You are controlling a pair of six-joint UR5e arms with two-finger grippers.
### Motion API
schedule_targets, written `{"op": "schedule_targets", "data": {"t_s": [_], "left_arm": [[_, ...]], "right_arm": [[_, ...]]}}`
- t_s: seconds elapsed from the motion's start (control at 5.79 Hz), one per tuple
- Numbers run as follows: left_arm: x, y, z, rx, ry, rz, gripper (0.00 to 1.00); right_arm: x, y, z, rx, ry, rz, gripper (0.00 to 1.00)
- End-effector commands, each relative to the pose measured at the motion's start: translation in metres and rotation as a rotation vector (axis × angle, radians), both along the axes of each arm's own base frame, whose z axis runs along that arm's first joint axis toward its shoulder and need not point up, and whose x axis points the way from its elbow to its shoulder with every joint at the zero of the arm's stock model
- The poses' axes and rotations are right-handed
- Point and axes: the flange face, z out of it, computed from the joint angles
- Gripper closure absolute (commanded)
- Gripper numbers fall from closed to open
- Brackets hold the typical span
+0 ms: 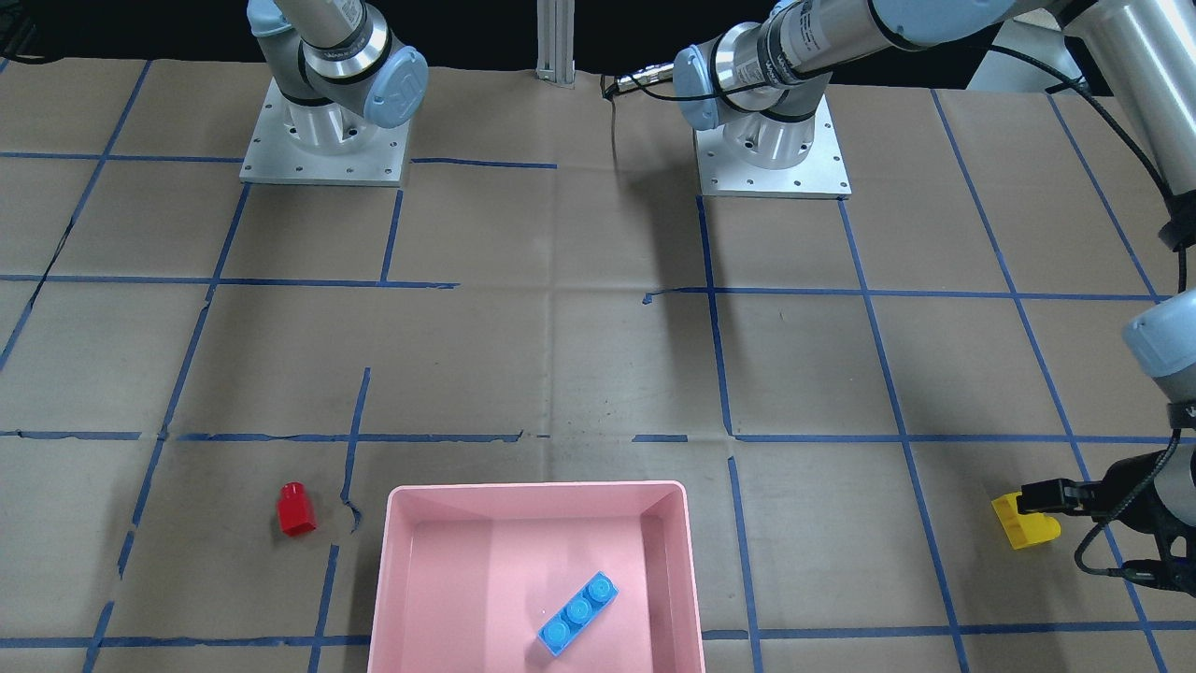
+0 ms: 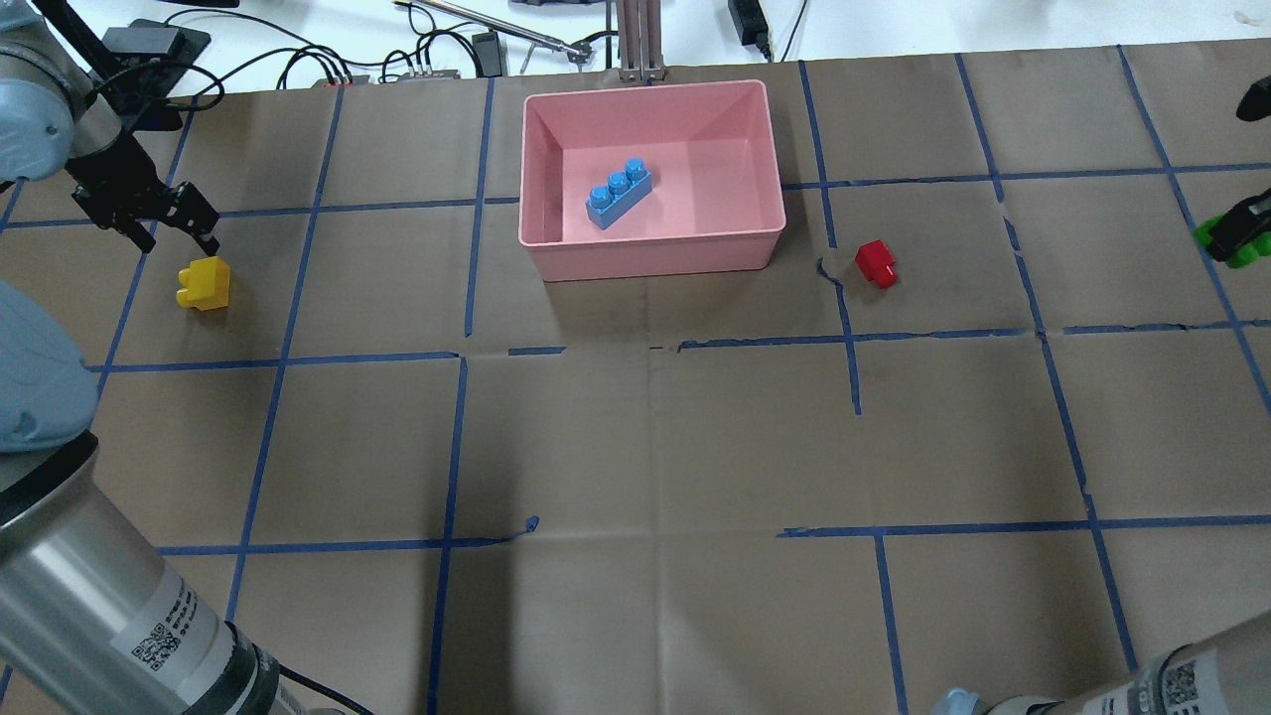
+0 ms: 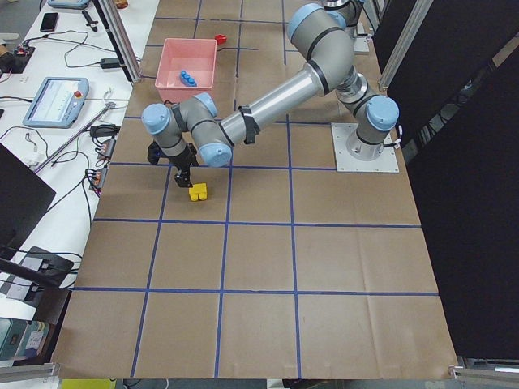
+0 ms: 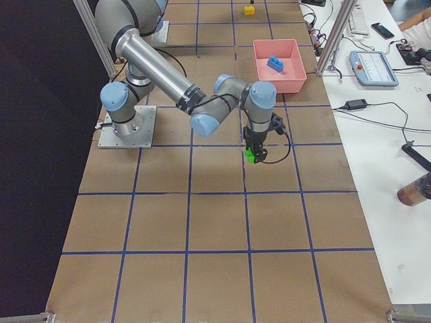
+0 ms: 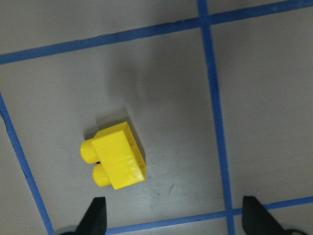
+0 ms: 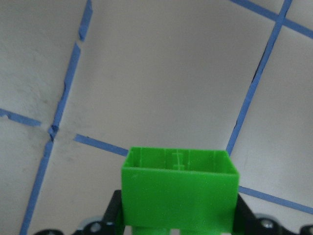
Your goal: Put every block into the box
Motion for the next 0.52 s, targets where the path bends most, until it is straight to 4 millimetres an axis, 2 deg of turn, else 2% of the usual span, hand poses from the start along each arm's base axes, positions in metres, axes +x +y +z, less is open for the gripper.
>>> {"op": "schedule_targets", "data": {"t_s": [0.0, 0.17, 0.35], "left_arm": [[0.012, 0.001, -0.051, -0.012, -0.011, 0.026, 0.05], [0.012, 0.002, -0.052, -0.010, -0.019, 0.031, 0.05], [0.011, 0.003, -0.057, -0.004, -0.014, 0.031, 0.08]], "right_arm": [[0.151, -0.052, 0.098, -0.044, -0.064, -0.147, 0.56], [0.220, -0.070, 0.109, -0.051, -0.138, -0.201, 0.56], [0.298, -0.084, 0.104, -0.059, -0.141, -0.189, 0.56]]}}
